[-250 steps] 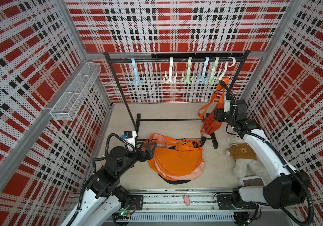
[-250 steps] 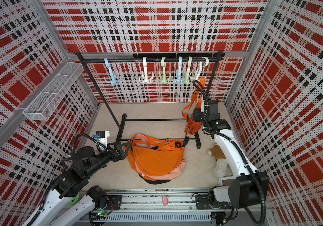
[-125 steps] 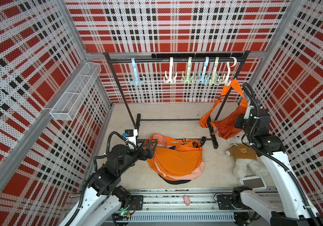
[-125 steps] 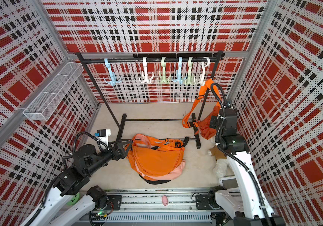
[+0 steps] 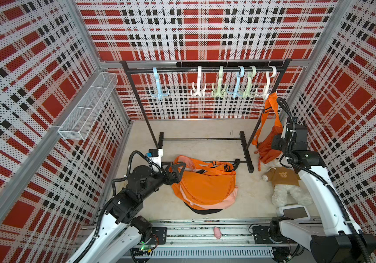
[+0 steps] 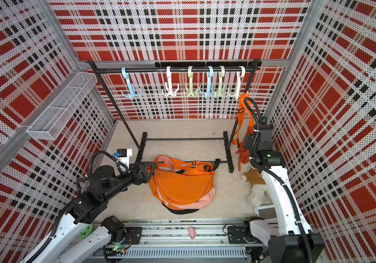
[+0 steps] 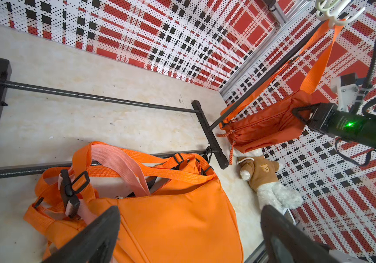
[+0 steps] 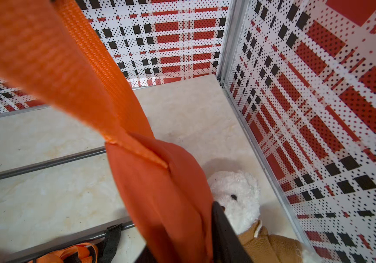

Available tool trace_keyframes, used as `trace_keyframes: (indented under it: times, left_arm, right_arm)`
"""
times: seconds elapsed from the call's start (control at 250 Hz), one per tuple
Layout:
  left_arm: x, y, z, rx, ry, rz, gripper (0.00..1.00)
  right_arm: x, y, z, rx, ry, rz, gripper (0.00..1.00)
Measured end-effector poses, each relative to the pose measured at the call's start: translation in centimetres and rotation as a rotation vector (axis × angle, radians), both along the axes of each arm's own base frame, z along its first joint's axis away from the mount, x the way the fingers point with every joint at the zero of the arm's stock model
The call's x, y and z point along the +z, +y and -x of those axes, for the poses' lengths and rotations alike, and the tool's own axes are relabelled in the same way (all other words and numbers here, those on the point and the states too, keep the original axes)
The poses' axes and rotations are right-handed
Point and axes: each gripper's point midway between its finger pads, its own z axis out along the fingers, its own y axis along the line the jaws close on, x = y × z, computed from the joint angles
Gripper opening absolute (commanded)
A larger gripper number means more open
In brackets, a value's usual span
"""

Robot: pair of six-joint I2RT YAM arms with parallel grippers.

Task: Hang the bag on a hook
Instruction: Pick up the bag from the bag.

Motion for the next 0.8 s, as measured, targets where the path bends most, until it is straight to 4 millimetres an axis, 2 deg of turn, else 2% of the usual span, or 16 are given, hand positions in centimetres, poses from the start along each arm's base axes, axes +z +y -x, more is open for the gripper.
trace_keyframes:
  times: [0.016, 0.036, 0.172, 0.304, 0.436, 0.496, 0.612, 0.716, 0.801]
  left_arm:
    - [0.0, 0.0, 0.0, 0.000, 0.000, 0.000, 0.99]
    - [0.0, 0.0, 0.1, -0.001, -0.001, 0.001, 0.99]
    - [0.2, 0.0, 0.4, -0.012, -0.005, 0.007, 0.99]
    - [-0.2, 0.0, 0.8, -0.022, 0.000, 0.006, 0.98]
    - [-1.1, 0.0, 1.1, -0.029, 0.019, -0.004, 0.98]
    - [-1.5, -0.1, 1.2, -0.033, 0.028, -0.010, 0.98]
    - [-1.8, -0.4, 1.4, -0.045, 0.041, -0.020, 0.98]
    - [-2.4, -0.5, 1.4, -0.048, 0.060, -0.031, 0.98]
    - [-2.7, -0.3, 1.5, -0.036, 0.075, -0.030, 0.98]
  right_arm:
    - [0.0, 0.0, 0.0, 0.005, 0.001, 0.003, 0.82]
    - [0.0, 0.1, 0.0, 0.007, -0.001, -0.005, 0.87]
    - [0.1, 1.0, 0.1, 0.046, -0.010, -0.031, 1.00]
    - [1.0, 3.2, 1.9, 0.122, -0.043, -0.028, 1.00]
    - [2.8, 8.3, 4.7, 0.299, -0.103, -0.019, 1.00]
    - [2.6, 10.6, 6.0, 0.384, -0.108, -0.012, 1.00]
    - [-0.4, 14.7, 8.3, 0.553, -0.044, 0.000, 1.00]
    - [-4.8, 17.9, 10.6, 0.703, 0.073, 0.011, 1.00]
    - [-8.3, 21.3, 12.9, 0.850, 0.200, 0.048, 1.00]
